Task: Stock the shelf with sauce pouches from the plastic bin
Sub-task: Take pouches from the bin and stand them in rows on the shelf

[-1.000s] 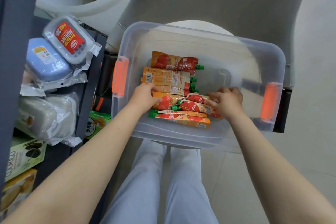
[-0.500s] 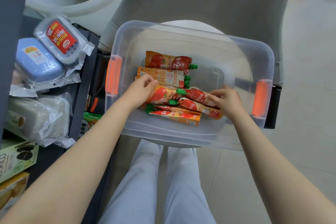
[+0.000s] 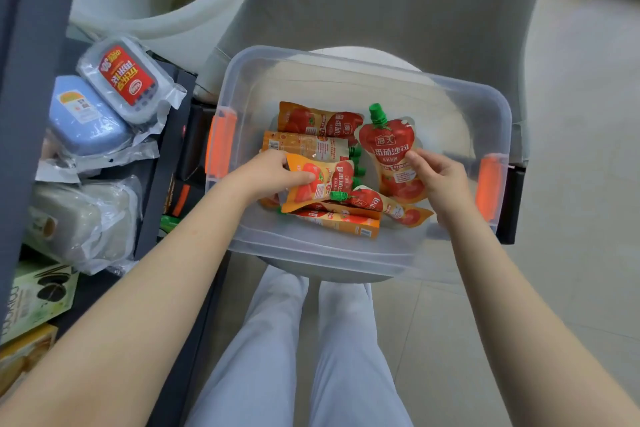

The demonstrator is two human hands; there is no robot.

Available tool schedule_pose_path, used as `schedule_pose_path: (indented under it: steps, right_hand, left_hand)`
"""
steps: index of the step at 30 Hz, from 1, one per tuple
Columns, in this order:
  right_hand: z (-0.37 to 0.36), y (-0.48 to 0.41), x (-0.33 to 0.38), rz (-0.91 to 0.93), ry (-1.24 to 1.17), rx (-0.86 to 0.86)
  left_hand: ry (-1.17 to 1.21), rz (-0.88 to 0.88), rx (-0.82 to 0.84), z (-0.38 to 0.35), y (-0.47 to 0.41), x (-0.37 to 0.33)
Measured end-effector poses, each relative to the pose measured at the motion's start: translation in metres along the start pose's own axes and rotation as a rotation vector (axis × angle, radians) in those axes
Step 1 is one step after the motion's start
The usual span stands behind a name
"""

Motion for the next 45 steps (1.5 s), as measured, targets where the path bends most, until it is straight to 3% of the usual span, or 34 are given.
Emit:
schedule_pose_path:
  steps: [8,12,15,19,26,32,38,45]
  right_hand:
    - [0.018,0.077,0.059,0.036,-0.244,0.055]
    - [0.016,0.123,0.093,-0.006,-0.278,0.210]
    - [0.007,0.167,0.130,0.020,-0.247,0.381]
    - [-0.008,0.233,0.192,0.218,-0.132,0.523]
    - [-0.066,0.367,0.274,0.532,0.029,0.691]
    - [-0.148,0.497,0.293,0.764,0.088,0.805]
    - [-0.235,0.591,0.273,0.819,0.088,0.928]
    - [-0.327,0.658,0.238,0.877,0.176,1.086]
  left_hand:
    - [0.547,0.037,-0.318,0.018,0.122,-0.030]
    - [0.846,-0.017,-0.423,0.006,0.194,-0.060]
    - [1.015,-0.103,-0.492,-0.002,0.242,-0.088]
    - [1.170,-0.322,-0.568,0.005,0.306,-0.126]
    - [1.081,-0.674,-0.919,0.049,0.462,-0.162]
    - [0.926,-0.830,-1.190,0.070,0.606,-0.127]
    - [0.712,-0.768,-1.394,0.073,0.716,-0.060]
    - [0.538,-0.517,-1.685,0.070,0.789,0.029]
Point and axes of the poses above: each hand's wrist, its own y-axis away from the middle knuckle, its own z-axis out of the back of the hand, x = y × z, the point moved 7 cm from there along -y, towards the middle knuckle, and after that the axes turned 12 degrees about -z, right-handed, at the moved point
